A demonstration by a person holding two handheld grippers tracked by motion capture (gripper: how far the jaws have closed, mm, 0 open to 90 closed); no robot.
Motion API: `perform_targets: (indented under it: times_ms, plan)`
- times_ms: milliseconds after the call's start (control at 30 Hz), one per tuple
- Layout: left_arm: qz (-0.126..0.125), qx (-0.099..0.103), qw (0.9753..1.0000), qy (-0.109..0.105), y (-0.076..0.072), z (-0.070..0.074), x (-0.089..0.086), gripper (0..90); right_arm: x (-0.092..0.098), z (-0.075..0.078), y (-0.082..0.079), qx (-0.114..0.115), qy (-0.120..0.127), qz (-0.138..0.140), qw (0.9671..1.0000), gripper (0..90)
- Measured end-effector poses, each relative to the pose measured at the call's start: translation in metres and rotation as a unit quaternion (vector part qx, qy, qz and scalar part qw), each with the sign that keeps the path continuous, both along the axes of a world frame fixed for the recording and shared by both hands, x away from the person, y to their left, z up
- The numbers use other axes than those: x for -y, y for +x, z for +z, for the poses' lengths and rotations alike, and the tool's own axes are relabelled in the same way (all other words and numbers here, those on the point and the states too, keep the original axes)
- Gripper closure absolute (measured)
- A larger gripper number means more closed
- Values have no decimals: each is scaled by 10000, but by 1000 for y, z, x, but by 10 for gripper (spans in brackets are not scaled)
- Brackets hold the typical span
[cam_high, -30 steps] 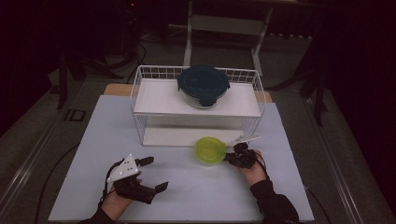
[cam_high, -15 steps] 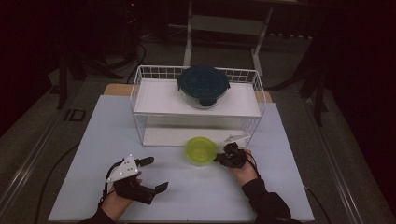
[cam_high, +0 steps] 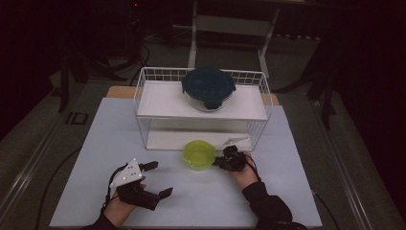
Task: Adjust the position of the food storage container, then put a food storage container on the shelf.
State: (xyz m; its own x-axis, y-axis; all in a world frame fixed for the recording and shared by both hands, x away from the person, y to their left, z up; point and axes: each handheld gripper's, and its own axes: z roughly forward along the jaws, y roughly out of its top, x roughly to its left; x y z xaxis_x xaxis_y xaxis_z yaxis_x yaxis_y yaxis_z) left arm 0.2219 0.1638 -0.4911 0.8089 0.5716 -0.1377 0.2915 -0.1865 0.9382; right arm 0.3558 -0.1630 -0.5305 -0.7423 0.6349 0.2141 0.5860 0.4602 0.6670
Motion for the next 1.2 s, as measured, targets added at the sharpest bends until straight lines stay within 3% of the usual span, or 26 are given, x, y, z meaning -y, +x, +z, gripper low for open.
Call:
perform_targets:
  times_ms: [267, 567, 667, 767, 933, 1000, 1100, 1200]
  plan:
    - [-1, -5, 10000, 5, 0, 0, 0, 0, 2, 3, -1, 6, 41, -46, 10000, 900]
    - [109, -70, 9999, 82, 4, 1, 1, 0, 18, 12, -16, 48, 120, -124, 9998, 890]
    - [143, -223, 9996, 49, 7, 3, 1, 0, 24, 19, -25, 189, 78, -227, 9995, 753]
    - [122, -567, 9979, -274, 12, 7, 0, 0, 31, 27, -35, 331, 128, -316, 9989, 634]
    - [99, -439, 9986, -287, 22, 16, 5, 0, 42, 41, -45, 239, 451, -520, 9973, 421]
    - [59, -530, 9979, -376, 28, 19, 8, 0, 47, 45, -45, 169, 684, -636, 9955, 357]
    - [51, -643, 9975, -302, 38, 22, 14, 0, 52, 51, -45, 165, 911, -703, 9932, 219]
    - [91, -758, 9969, -206, 48, 23, 19, 0, 52, 56, -44, 219, 985, -726, 9923, 188]
